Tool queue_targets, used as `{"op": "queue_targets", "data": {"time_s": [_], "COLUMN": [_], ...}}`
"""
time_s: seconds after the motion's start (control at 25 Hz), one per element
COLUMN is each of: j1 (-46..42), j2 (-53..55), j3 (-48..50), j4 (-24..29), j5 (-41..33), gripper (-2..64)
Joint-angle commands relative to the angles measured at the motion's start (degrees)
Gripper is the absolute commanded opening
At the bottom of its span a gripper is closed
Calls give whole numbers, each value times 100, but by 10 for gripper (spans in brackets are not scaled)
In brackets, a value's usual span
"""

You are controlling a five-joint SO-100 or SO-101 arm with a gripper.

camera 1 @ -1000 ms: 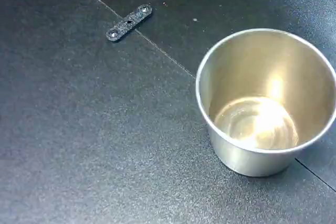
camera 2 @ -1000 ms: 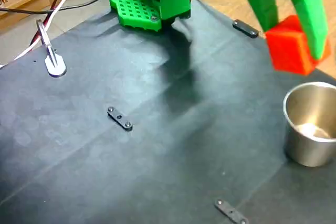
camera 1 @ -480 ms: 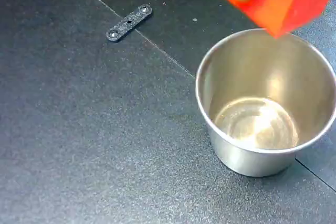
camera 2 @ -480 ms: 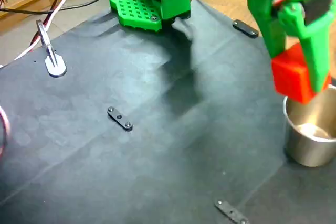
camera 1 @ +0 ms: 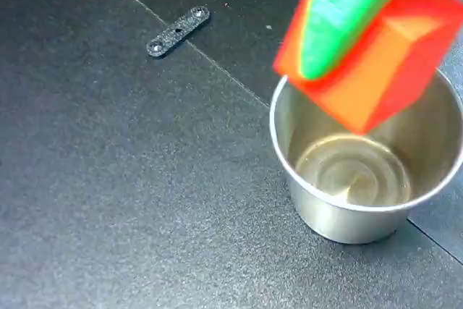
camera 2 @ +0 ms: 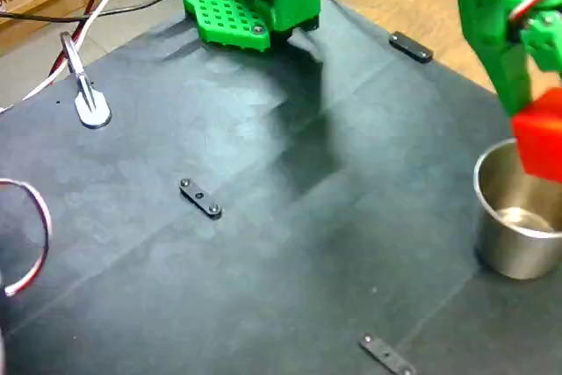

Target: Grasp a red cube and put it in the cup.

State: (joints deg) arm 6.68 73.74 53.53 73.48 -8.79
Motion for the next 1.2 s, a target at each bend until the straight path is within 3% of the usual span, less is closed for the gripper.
{"op": "queue_targets", "data": {"time_s": [0.0, 0.52, 0.76, 1.16], "j1": [-53, -44, -26, -18], "j2": [26, 9, -264, -272], "j3": [-53, 62, -53, -53], "j4": [-123, -35, 580, 589], "j5": [35, 53, 62, 53], "gripper": [-3, -5, -4, -3]}}
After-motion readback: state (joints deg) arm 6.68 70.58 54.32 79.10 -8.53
